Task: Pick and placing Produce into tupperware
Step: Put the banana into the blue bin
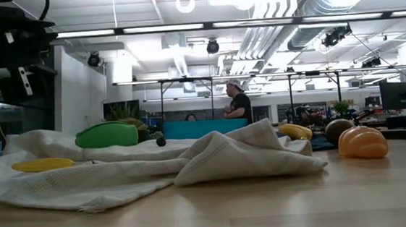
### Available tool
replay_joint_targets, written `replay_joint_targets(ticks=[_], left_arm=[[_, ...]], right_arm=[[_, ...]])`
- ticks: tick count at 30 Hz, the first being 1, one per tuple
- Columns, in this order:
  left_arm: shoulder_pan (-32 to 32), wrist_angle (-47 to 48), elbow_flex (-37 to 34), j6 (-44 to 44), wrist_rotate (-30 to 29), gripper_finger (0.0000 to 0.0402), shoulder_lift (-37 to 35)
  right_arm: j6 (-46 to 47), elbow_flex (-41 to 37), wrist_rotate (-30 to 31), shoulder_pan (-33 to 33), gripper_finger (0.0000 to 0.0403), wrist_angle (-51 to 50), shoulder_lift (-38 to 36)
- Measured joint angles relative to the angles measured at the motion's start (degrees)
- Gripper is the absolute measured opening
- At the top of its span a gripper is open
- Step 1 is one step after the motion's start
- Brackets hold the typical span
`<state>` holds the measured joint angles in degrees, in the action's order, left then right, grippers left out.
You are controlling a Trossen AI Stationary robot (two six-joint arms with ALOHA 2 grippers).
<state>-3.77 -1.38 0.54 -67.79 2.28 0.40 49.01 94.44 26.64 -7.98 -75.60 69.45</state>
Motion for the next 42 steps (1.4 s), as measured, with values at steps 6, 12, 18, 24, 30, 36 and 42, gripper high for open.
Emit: replay_joint_targets(ticks=[6, 12, 18, 24, 30, 36, 42], left_arm=[[0.00, -0.02, 0.00, -0.84, -1.78, 0.0046, 0.01], [0.00, -5.28, 0.00, 2.17, -9.73, 0.0046, 0.01], [0.00, -18.46, 1.20, 11.01, -12.00, 0.0046, 0.01], [0.00, -4.46, 13.80, 18.50, -12.20, 0.0046, 2.29], [0.00, 15.56, 27.58, 22.85, -12.88, 0.0046, 6.69], [0.02, 21.04, 33.82, 24.13, -14.34, 0.0046, 9.89], [0.00, 21.41, 35.06, 21.92, -13.33, 0.0046, 11.87]], right_arm=[[-0.19, 0.00, -4.92, -4.91, 0.0000, -1.28, 0.00], [-1.95, 0.01, -7.31, -6.84, 0.0000, -4.66, 0.66], [-2.69, 0.01, -9.25, -8.22, 0.0000, -7.40, 2.36], [-8.36, -0.01, -11.16, -10.58, 0.0000, -8.12, 6.85], [-11.32, -0.01, -11.02, -12.03, 0.0000, -8.14, 10.54], [-14.66, -0.01, -10.61, -13.03, 0.0000, -7.77, 11.63], [-15.65, -0.01, -10.58, -13.82, 0.0000, -5.96, 11.61]])
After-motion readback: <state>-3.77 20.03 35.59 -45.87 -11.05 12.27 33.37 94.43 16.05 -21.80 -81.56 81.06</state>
